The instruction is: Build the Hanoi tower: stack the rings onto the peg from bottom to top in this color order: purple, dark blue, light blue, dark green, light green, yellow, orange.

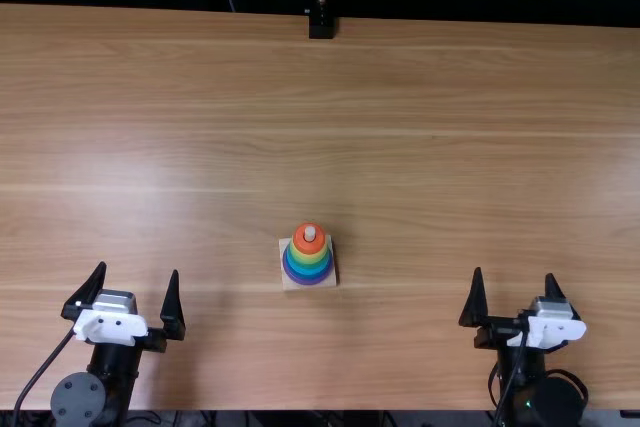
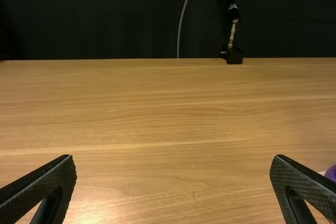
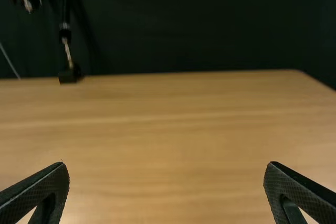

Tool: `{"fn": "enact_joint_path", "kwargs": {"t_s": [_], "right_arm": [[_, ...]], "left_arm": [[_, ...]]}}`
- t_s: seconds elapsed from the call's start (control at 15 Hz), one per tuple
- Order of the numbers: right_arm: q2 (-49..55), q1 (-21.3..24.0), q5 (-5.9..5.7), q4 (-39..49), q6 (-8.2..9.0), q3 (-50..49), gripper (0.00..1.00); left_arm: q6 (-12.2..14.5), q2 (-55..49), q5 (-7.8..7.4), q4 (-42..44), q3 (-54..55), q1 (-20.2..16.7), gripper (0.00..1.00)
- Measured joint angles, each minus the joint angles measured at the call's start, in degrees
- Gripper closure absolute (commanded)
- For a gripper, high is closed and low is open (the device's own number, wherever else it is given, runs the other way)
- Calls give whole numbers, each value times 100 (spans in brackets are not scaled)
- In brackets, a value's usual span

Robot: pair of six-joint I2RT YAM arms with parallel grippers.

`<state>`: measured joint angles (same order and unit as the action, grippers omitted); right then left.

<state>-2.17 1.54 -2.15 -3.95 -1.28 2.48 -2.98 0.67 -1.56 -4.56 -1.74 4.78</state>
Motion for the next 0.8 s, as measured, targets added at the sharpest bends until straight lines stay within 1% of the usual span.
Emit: {"fn": "enact_joint_path", "kwargs": {"t_s": [0.07,0.8], "right_arm": [[0,0,15,-269,-4,-17,0],[-2,0,46,-262,-11,-20,0]], "left_arm": [[0,0,-4,2,0,0,0],[-2,0,0,0,0,0,0]]}}
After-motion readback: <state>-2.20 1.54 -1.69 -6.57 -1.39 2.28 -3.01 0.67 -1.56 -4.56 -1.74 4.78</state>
